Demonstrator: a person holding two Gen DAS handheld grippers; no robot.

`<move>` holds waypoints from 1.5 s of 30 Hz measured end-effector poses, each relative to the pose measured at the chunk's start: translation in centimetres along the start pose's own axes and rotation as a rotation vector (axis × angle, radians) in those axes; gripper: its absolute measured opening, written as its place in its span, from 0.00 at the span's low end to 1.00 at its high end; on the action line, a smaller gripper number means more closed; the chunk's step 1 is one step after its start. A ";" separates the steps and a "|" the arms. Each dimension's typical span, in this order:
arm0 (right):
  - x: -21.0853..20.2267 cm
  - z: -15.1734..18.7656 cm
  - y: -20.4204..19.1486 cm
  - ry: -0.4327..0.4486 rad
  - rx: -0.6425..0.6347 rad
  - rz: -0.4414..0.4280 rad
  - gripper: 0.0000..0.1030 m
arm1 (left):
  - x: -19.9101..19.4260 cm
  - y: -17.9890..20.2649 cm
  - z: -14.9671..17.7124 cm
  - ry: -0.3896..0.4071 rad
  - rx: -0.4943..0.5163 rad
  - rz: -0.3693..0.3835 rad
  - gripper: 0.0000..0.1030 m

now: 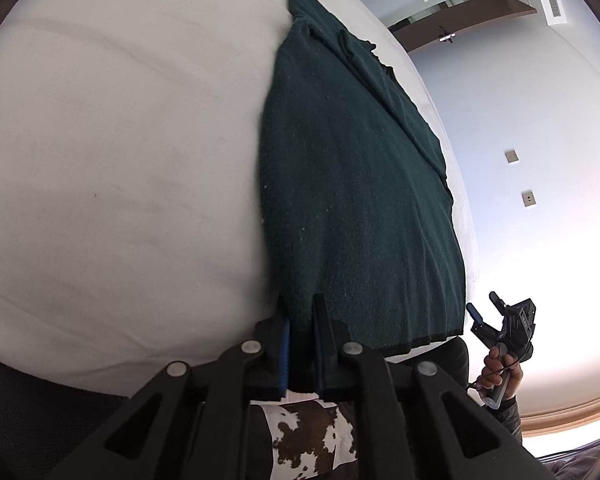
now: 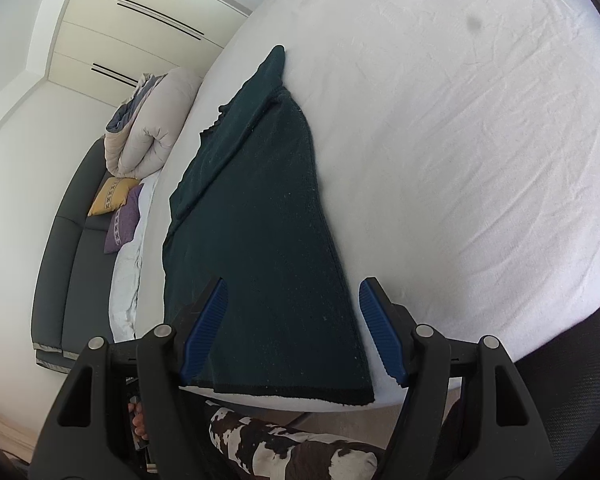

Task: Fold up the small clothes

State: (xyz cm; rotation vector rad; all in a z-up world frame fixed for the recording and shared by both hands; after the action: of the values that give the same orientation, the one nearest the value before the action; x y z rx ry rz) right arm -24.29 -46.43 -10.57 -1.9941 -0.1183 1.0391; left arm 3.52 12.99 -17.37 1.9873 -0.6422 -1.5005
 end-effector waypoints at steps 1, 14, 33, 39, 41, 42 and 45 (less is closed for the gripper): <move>-0.2 0.2 0.2 -0.005 0.004 0.000 0.65 | 0.0 0.1 0.0 0.006 -0.001 0.003 0.09; 0.1 2.9 2.3 -0.154 0.023 0.043 0.64 | -1.2 1.1 -0.2 0.071 0.000 0.059 0.09; 0.4 2.4 2.3 -0.159 0.021 -0.028 0.07 | -2.0 1.0 0.1 0.099 -0.022 0.106 0.08; -0.4 1.3 -0.1 -0.110 -0.012 -0.087 0.06 | -2.7 1.8 -0.2 0.119 -0.048 0.176 0.08; -0.4 0.6 -1.2 -0.100 -0.030 -0.106 0.06 | -3.3 2.3 -0.6 0.134 -0.056 0.208 0.08; -0.1 0.3 -1.8 -0.101 -0.042 -0.111 0.06 | -3.6 2.5 -0.9 0.144 -0.057 0.219 0.08; 0.6 -0.9 -3.0 -0.106 -0.060 -0.116 0.06 | -4.5 3.4 -2.0 0.175 -0.054 0.243 0.08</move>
State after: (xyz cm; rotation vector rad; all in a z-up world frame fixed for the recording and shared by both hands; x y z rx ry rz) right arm -22.37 -44.88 -8.47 -1.9606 -0.3215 1.0777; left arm 4.19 13.84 -11.52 1.8968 -0.7311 -1.1742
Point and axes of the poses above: each gripper's, at about its wrist camera, not at the fingertips, and x roughly the way its jaws point, y to its right, z to its underside, the point moved 4 cm from there along x, roughly the way its jaws point
